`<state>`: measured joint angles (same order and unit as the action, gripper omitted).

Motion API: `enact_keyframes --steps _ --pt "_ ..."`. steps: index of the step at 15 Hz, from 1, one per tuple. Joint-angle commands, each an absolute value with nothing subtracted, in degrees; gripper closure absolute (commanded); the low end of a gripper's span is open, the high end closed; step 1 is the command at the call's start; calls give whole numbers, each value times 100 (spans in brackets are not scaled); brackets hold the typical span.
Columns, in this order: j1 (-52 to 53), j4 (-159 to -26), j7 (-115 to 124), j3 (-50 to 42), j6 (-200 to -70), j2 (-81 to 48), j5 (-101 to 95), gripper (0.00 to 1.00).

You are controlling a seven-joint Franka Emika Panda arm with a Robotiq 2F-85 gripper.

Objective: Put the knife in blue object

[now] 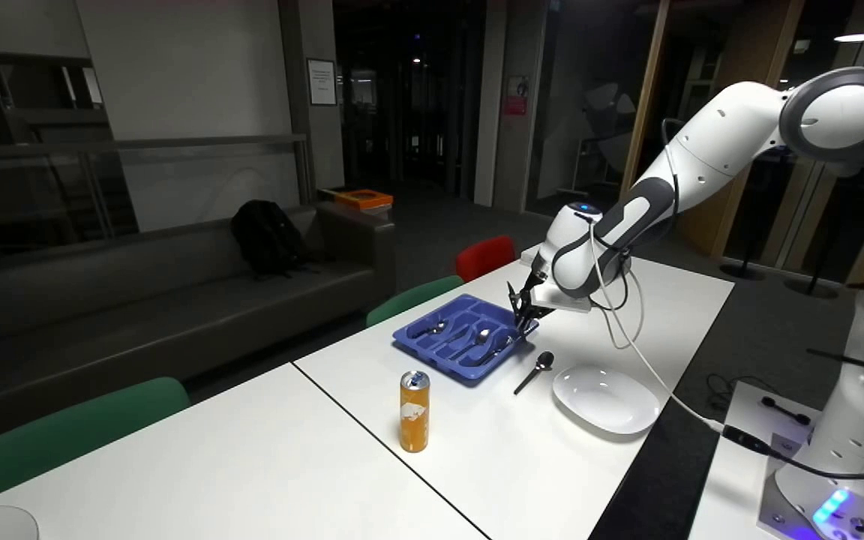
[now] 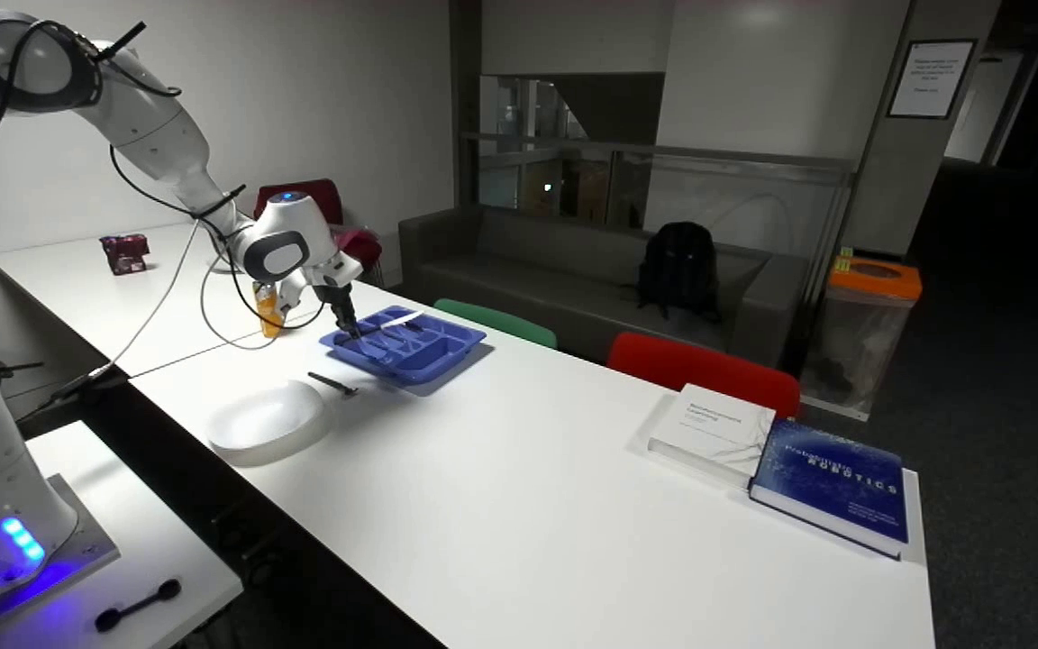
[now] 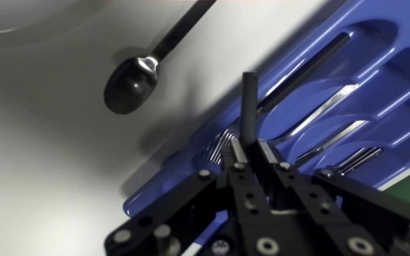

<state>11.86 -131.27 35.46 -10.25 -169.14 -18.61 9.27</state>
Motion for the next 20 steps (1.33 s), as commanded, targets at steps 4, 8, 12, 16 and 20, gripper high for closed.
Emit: enact_keyframes --steps 4,8,12,16,20 --pt "1658 -12751 4461 -1264 -16711 -1983 417 88" --pt "1664 -12659 4492 -1248 -16649 -2010 409 88" --pt "1657 -12659 4491 -1251 -16649 -2011 408 88" --pt "1560 -12459 4700 -1161 -16617 -2096 629 97" --pt "1504 -12261 5510 -1102 -16912 -2197 951 97"
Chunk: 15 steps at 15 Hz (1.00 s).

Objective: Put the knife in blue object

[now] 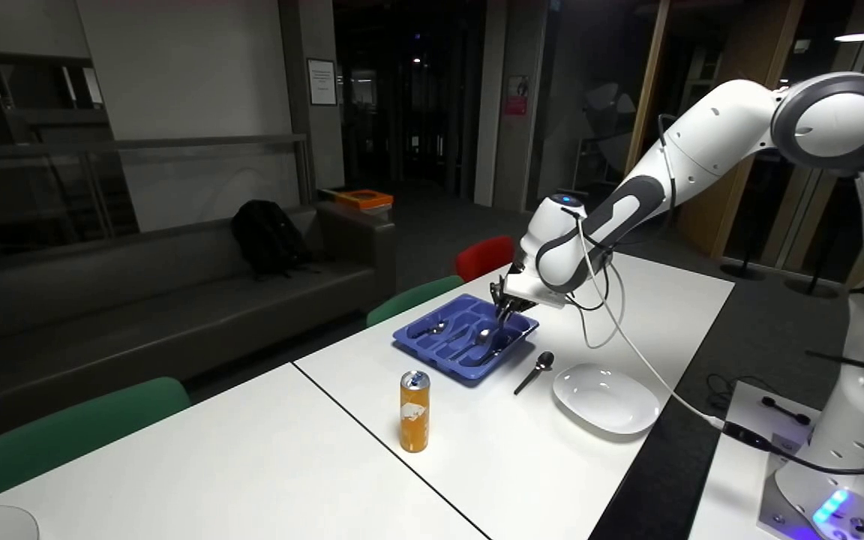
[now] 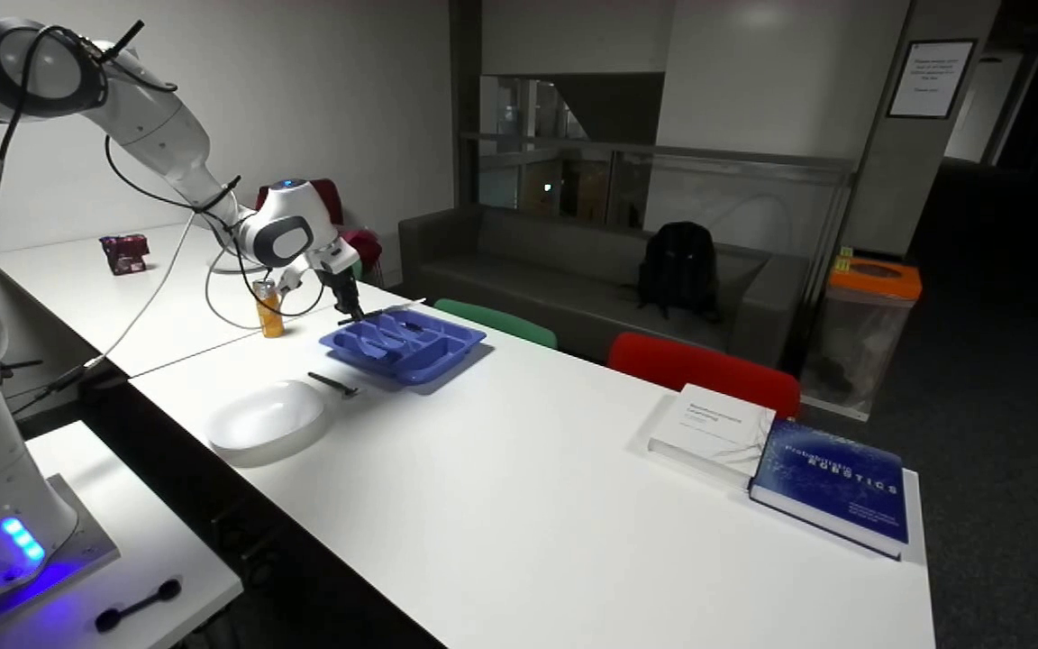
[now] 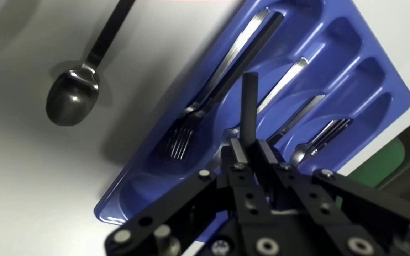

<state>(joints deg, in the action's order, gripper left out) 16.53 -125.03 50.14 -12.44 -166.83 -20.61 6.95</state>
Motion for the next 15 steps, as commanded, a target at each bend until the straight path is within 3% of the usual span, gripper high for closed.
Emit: enact_keyframes --steps 1,8,15 --pt "1512 -12220 5724 -1099 -17041 -2231 1021 97" --pt "2218 -11753 7333 -1663 -17637 -2870 1132 97" --pt "2926 -11259 8266 -2153 -16559 -2977 676 97"
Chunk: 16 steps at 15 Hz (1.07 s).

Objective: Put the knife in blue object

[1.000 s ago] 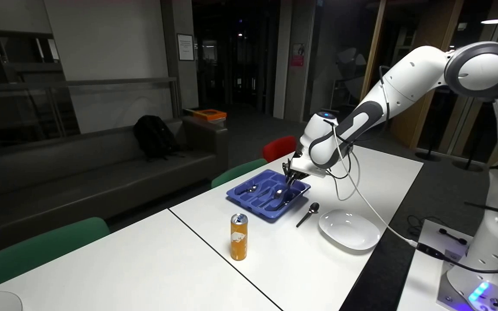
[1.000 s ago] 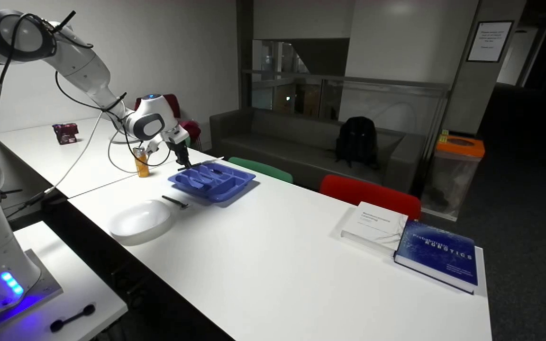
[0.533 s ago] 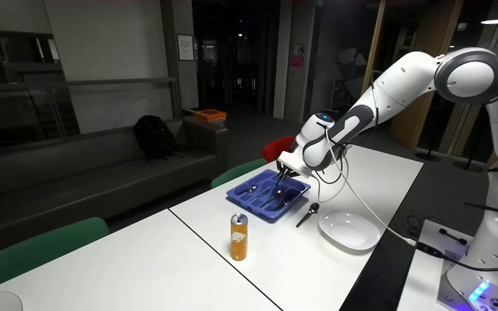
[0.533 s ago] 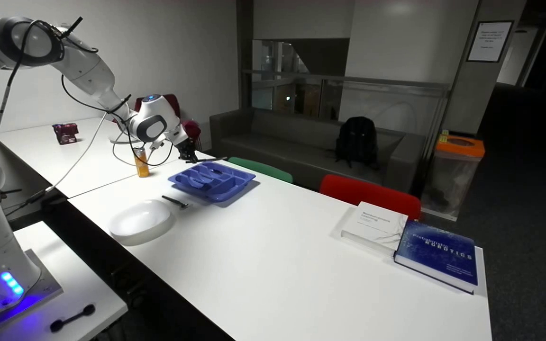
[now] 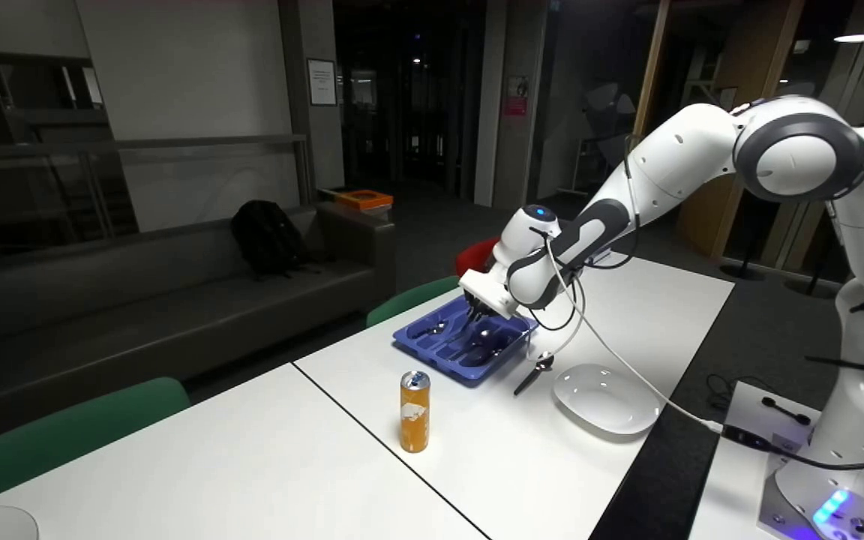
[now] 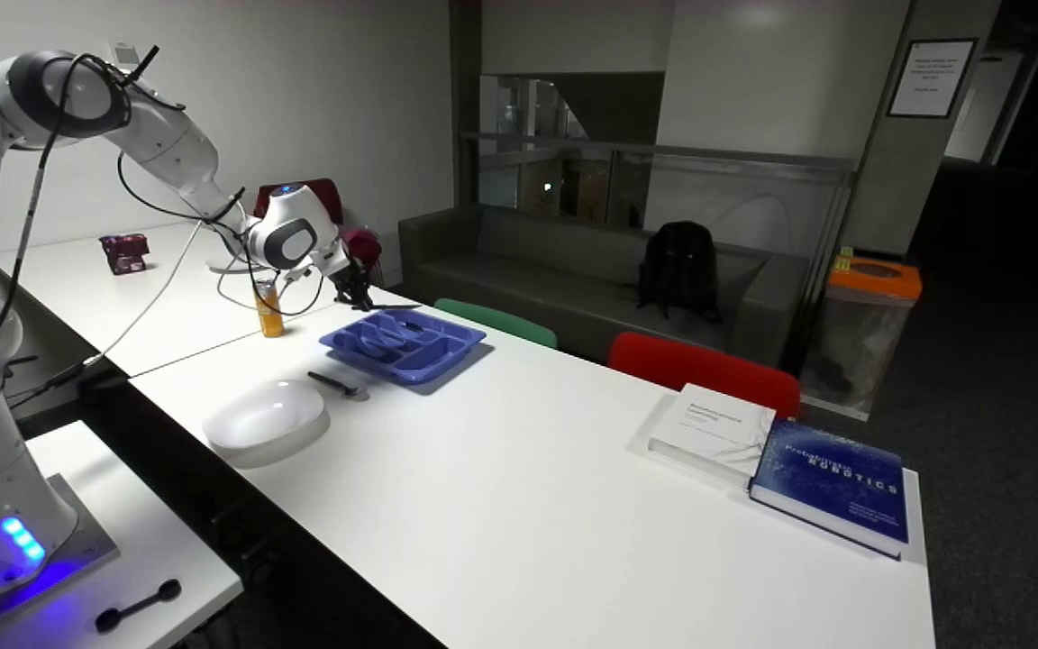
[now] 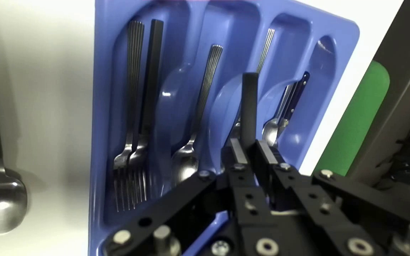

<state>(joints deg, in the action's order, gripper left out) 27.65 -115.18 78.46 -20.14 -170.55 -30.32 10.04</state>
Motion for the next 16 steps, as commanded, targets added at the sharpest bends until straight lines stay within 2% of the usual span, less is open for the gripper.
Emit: enact_keyframes --steps 1,9,16 --pt "2936 -11166 8373 -2118 -16357 -2956 568 97" --pt "2157 -10322 8571 -1230 -15146 -3032 338 97" --pt "1371 -9769 8355 -528 -14895 -3292 602 97"
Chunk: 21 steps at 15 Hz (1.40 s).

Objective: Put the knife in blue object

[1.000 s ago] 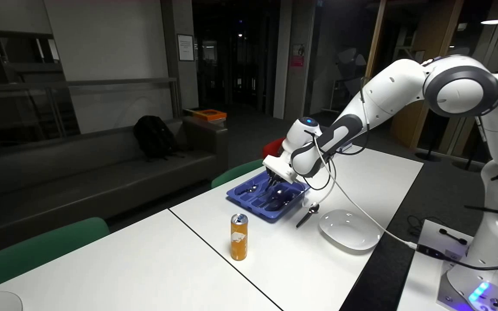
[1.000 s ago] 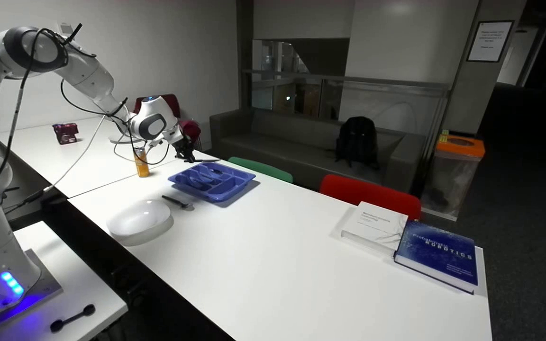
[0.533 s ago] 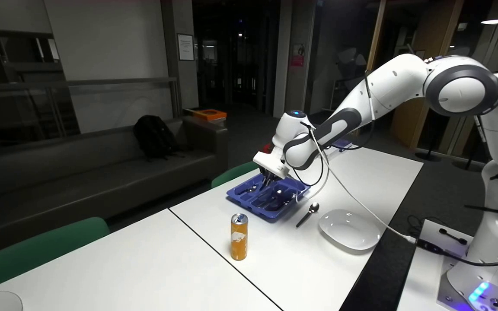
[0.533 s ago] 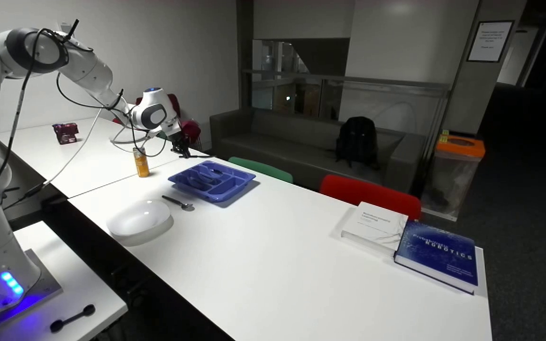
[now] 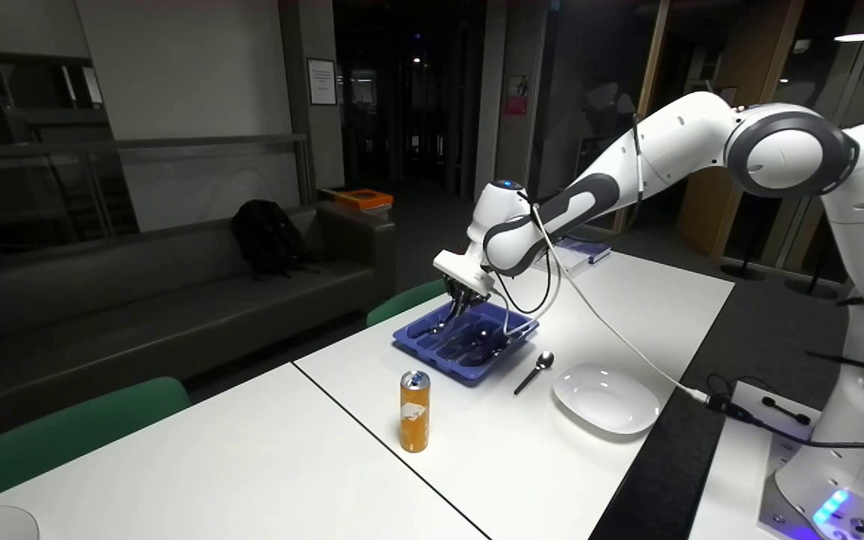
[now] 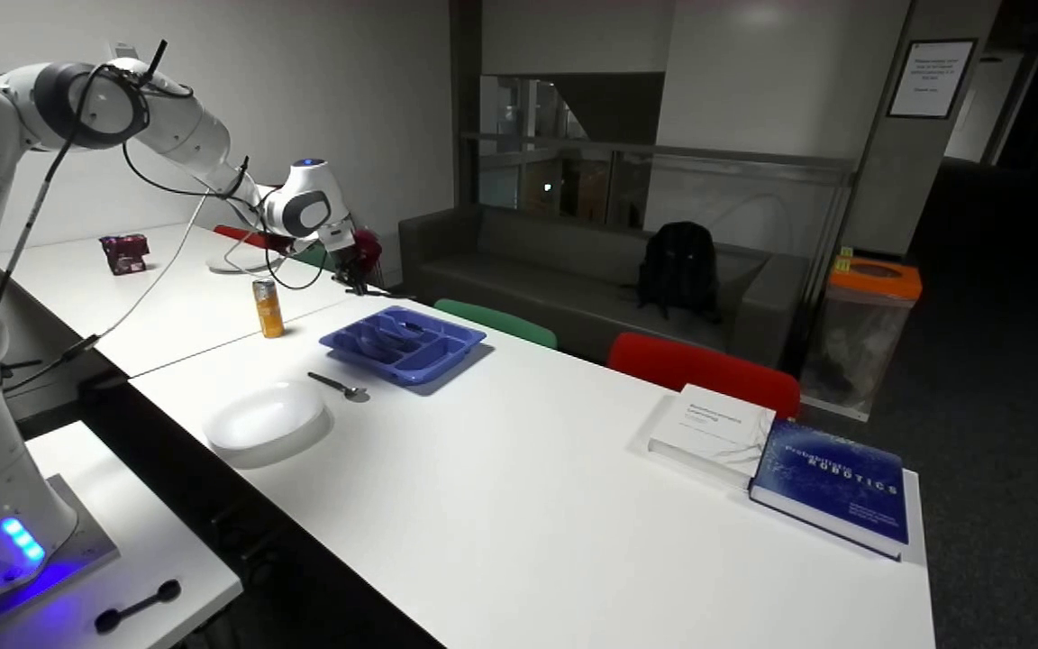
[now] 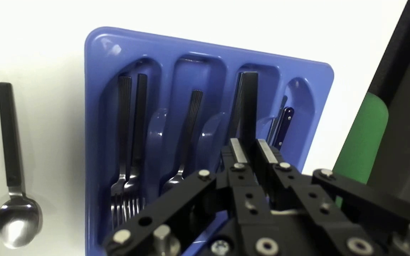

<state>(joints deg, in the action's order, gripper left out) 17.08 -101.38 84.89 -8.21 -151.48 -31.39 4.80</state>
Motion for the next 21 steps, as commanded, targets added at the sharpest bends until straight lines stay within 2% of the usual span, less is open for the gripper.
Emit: enact_keyframes --steps 1,21 --pt "1326 -9704 8381 -486 -14884 -3345 608 97" --pt "1051 -8764 8364 -321 -15097 -4158 774 97"
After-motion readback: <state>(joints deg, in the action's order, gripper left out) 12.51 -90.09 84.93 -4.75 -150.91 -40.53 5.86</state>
